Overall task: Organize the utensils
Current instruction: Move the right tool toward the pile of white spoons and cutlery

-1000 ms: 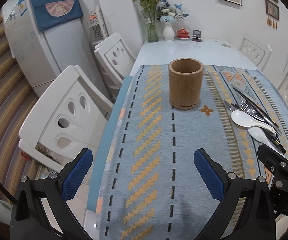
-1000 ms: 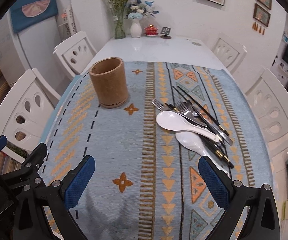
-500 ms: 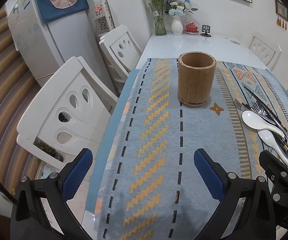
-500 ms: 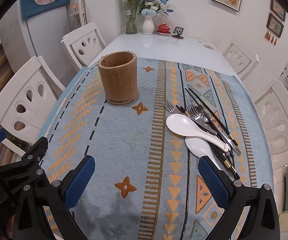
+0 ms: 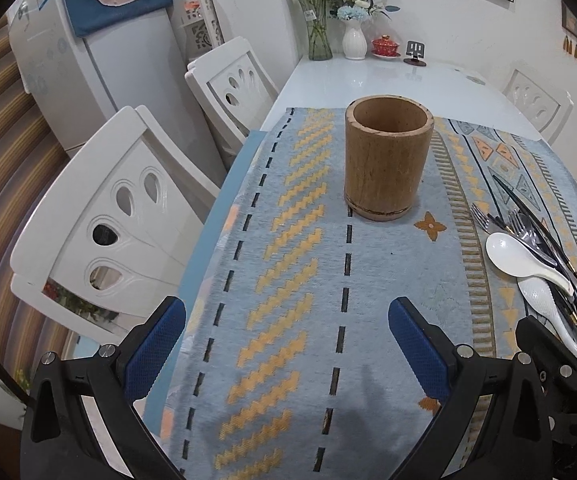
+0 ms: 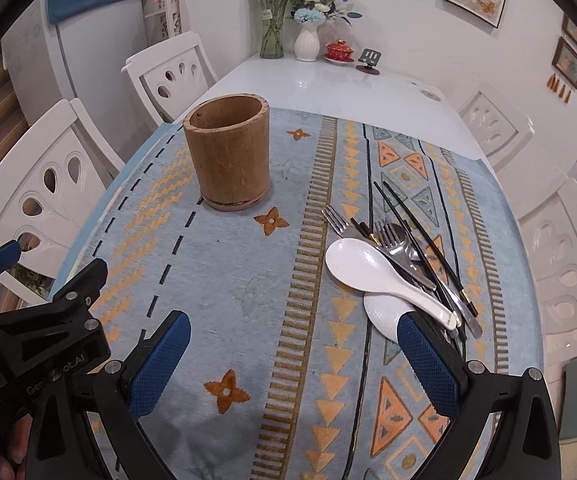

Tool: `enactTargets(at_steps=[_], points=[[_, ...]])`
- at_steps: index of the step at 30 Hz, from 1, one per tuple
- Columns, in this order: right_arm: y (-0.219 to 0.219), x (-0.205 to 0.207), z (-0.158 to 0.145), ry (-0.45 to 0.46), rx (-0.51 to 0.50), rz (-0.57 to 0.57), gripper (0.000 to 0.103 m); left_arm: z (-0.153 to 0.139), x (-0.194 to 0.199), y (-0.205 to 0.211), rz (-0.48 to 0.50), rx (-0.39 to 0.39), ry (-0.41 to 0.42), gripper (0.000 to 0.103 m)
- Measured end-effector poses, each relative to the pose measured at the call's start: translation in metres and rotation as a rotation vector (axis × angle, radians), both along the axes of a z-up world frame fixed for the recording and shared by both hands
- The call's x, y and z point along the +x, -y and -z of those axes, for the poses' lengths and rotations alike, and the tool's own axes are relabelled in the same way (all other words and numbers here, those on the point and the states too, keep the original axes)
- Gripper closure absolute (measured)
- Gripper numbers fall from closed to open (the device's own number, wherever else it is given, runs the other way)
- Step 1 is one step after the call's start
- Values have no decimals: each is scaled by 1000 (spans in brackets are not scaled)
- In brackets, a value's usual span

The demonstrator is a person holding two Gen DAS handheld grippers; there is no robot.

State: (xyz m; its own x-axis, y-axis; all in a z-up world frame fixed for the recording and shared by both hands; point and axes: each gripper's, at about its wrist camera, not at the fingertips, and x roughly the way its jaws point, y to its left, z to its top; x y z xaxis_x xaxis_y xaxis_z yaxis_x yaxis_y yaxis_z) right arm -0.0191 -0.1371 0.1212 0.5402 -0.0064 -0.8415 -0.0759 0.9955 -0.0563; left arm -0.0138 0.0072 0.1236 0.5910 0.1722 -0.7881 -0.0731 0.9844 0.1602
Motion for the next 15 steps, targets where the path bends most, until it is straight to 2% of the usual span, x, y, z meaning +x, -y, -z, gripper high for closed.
enactTargets(at_steps=[15], points=[[10, 23, 9, -11, -25, -44, 0, 10, 15, 11, -14, 7, -30, 2]])
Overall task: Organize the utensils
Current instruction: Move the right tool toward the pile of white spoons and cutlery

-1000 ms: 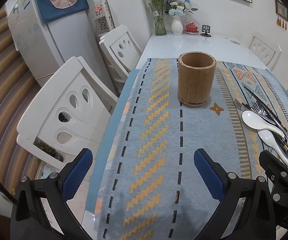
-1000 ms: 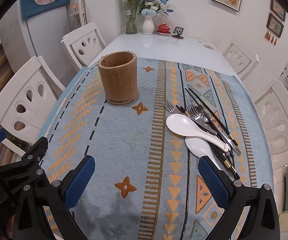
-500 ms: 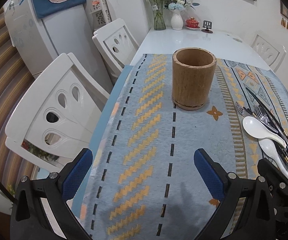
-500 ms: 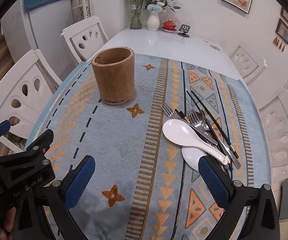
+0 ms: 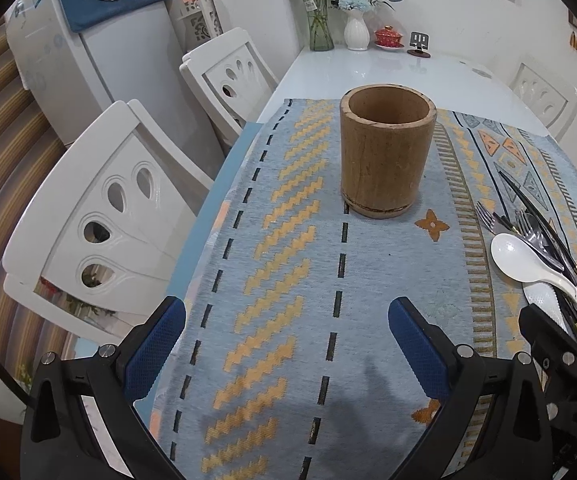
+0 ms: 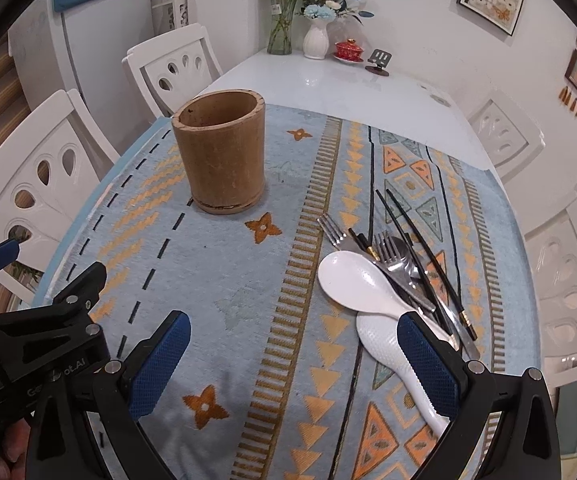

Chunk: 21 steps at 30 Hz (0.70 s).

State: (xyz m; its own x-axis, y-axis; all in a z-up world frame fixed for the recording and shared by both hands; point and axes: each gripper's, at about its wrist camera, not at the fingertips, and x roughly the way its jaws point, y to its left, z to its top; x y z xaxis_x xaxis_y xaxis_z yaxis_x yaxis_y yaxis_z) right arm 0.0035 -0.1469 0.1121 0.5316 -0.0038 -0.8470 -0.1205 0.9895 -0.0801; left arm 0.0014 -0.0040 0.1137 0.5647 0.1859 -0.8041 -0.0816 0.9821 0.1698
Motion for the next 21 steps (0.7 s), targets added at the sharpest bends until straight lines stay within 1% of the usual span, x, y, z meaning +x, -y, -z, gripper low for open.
enactTargets(at_steps=[3, 4, 5, 6, 8, 9, 10, 12, 13, 17, 21], points=[[7, 4, 0, 6, 4, 5, 1, 2, 2, 3, 10, -4, -10, 2], [13, 4, -3, 27, 8, 18, 3, 2, 2, 4, 14, -8, -12, 2], [21, 2, -9, 61, 26, 39, 4, 2, 2, 4, 20, -16, -12, 2], [34, 0, -18, 105, 72, 65, 4, 2, 2, 4, 23, -24, -11, 2], [56, -1, -28, 168, 131, 103, 4, 1, 1, 5, 26, -35, -5, 2], [65, 1, -30, 189, 136, 120, 4, 1, 0, 6, 27, -39, -1, 2], [70, 4, -30, 191, 126, 127, 4, 0, 0, 6, 29, -43, 4, 2], [79, 16, -25, 152, 69, 123, 4, -2, -1, 7, 35, -51, 14, 1], [83, 19, -24, 139, 61, 120, 4, -3, -1, 8, 36, -55, 19, 1], [102, 26, -23, 106, 73, 102, 5, 2, 6, 10, 32, -70, 0, 1], [108, 31, -17, 54, 75, 82, 5, 5, 11, 10, 20, -71, -10, 1]])
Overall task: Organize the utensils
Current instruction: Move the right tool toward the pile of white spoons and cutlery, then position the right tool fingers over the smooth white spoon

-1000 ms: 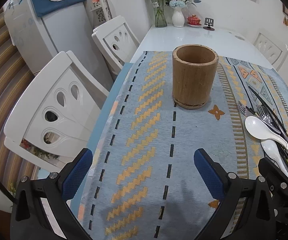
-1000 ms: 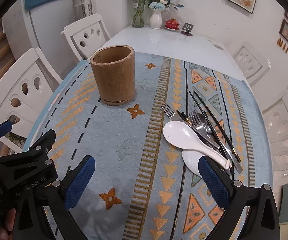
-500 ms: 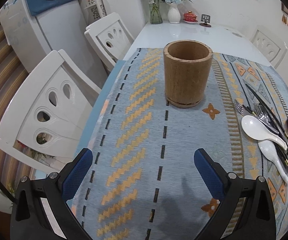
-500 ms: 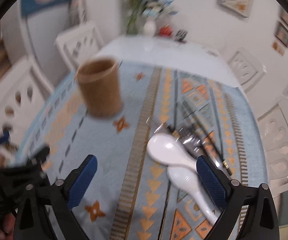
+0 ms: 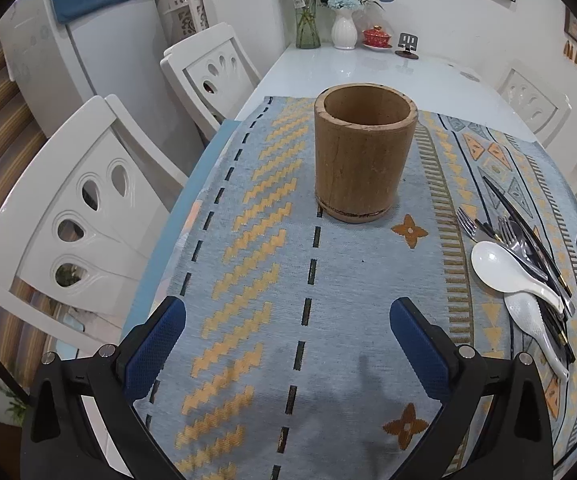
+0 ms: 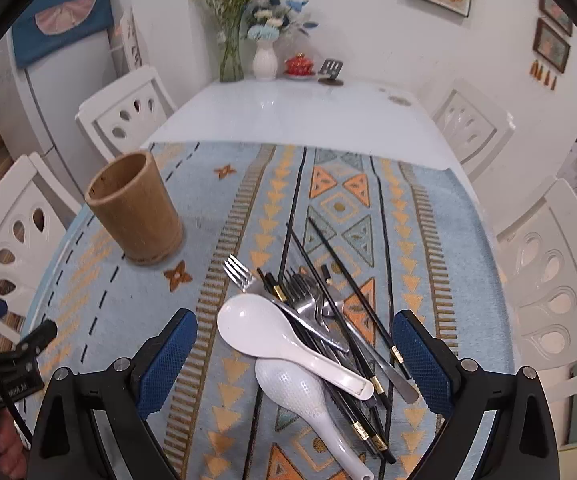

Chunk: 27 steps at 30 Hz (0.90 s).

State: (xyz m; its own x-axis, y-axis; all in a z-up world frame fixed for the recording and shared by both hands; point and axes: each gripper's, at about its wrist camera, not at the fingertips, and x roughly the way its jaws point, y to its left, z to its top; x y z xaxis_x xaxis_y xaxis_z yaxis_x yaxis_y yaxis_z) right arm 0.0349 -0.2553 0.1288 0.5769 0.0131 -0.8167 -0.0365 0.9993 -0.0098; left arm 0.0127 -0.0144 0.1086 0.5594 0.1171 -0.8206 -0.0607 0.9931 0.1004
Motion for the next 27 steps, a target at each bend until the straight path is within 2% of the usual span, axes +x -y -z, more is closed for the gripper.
enactTargets(at_steps=[5, 13, 16, 21, 27], points=[[-5, 8, 16, -87, 32, -39, 5, 2, -1, -1, -4, 2, 0, 1], [-15, 16, 42, -138, -52, -125, 7, 8, -1, -2, -11, -22, -9, 1], [-20, 25, 57, -188, -51, -168, 12, 8, -4, -1, -11, -12, -6, 1], [-37, 40, 85, -260, -100, -232, 12, 10, -10, -7, -33, -7, -15, 1], [-46, 53, 106, -297, -143, -257, 13, 11, -14, -17, -68, -15, -18, 1]])
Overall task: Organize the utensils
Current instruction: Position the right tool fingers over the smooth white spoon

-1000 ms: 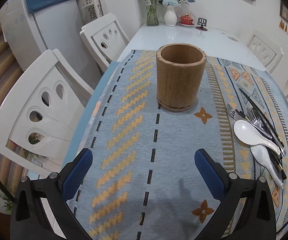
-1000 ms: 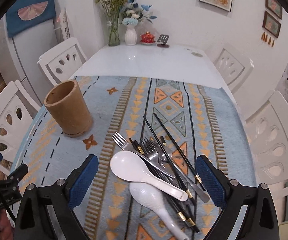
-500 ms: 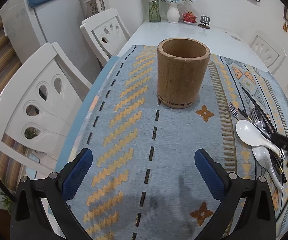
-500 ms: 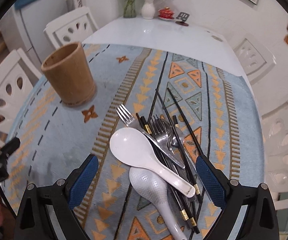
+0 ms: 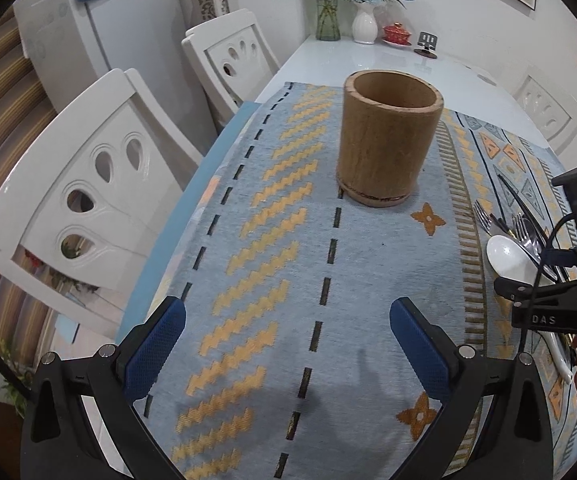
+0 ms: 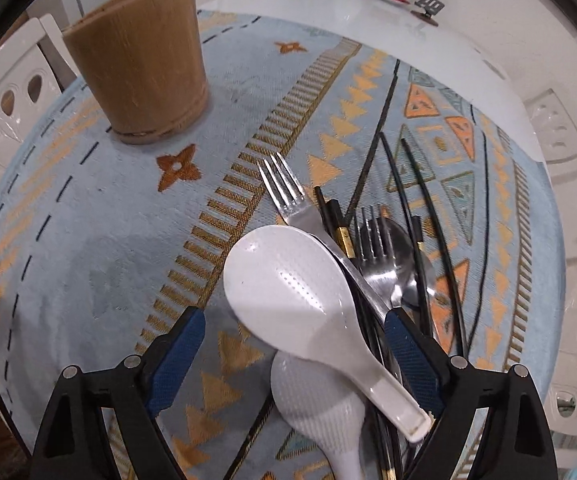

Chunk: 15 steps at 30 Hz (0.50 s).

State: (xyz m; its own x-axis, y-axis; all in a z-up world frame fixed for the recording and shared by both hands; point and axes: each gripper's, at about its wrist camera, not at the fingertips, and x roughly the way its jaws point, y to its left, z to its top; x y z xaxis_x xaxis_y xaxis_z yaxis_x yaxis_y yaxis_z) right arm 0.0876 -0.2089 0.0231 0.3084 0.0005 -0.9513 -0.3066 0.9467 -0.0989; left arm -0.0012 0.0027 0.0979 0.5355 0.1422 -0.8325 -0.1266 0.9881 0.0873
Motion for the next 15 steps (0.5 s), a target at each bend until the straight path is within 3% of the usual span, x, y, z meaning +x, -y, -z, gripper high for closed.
enactTargets(at_steps=[3, 15], points=[[-1, 4, 8, -17, -8, 4, 18, 1, -2, -3, -11, 2, -4, 1], [2, 13, 17, -22, 19, 29, 19, 3, -9, -7, -35, -4, -9, 1]])
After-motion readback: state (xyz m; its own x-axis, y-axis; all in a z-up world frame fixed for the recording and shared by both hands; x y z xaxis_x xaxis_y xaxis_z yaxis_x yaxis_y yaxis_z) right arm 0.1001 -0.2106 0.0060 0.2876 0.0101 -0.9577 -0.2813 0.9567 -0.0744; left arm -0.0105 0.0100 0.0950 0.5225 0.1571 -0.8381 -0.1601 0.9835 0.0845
